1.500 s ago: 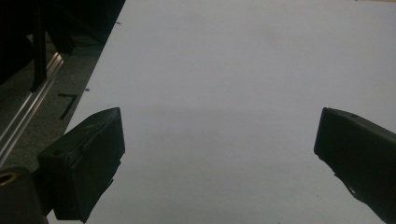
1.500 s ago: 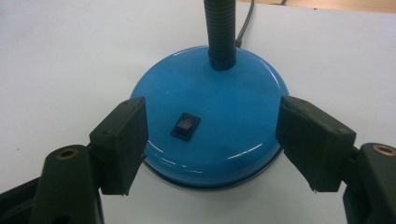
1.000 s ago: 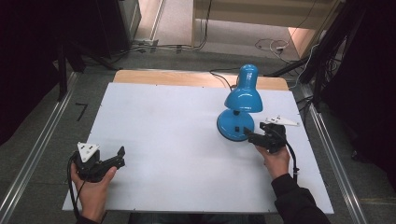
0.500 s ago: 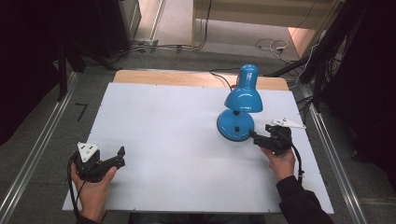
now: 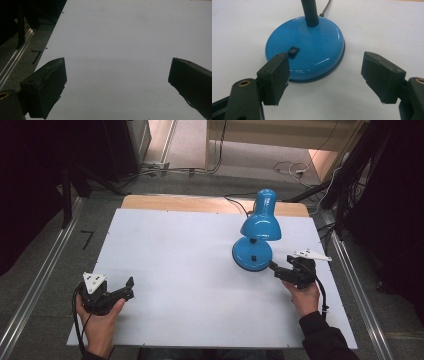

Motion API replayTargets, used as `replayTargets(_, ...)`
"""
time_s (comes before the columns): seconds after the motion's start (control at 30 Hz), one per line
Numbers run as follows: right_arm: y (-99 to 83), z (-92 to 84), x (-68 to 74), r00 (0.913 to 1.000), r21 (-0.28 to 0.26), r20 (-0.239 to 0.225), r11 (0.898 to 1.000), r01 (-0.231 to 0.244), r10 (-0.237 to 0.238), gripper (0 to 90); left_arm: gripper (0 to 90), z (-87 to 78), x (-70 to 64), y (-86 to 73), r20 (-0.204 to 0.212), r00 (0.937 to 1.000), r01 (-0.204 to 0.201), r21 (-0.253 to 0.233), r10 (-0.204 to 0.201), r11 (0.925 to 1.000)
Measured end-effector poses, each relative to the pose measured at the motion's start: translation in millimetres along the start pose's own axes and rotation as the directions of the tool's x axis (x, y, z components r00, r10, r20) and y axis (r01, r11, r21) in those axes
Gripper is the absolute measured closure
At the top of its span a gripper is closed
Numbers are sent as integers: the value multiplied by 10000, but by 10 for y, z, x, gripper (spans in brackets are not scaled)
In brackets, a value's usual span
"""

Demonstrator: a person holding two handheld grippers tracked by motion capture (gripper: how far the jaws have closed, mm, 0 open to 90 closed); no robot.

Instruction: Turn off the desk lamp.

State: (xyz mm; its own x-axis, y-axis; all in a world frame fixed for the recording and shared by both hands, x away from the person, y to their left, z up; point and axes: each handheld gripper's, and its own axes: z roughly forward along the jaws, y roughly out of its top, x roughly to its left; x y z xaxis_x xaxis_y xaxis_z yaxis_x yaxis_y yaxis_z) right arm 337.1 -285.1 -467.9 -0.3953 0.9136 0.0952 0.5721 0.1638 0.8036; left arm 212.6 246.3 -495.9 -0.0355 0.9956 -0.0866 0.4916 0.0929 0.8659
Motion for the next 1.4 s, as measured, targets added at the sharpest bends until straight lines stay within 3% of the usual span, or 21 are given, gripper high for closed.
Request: replayTargets(1.4,-239,-333,-223,9994,33,289,9998,-191,190,211,22,7,1,-3,29,10000,60,42,-60,10000)
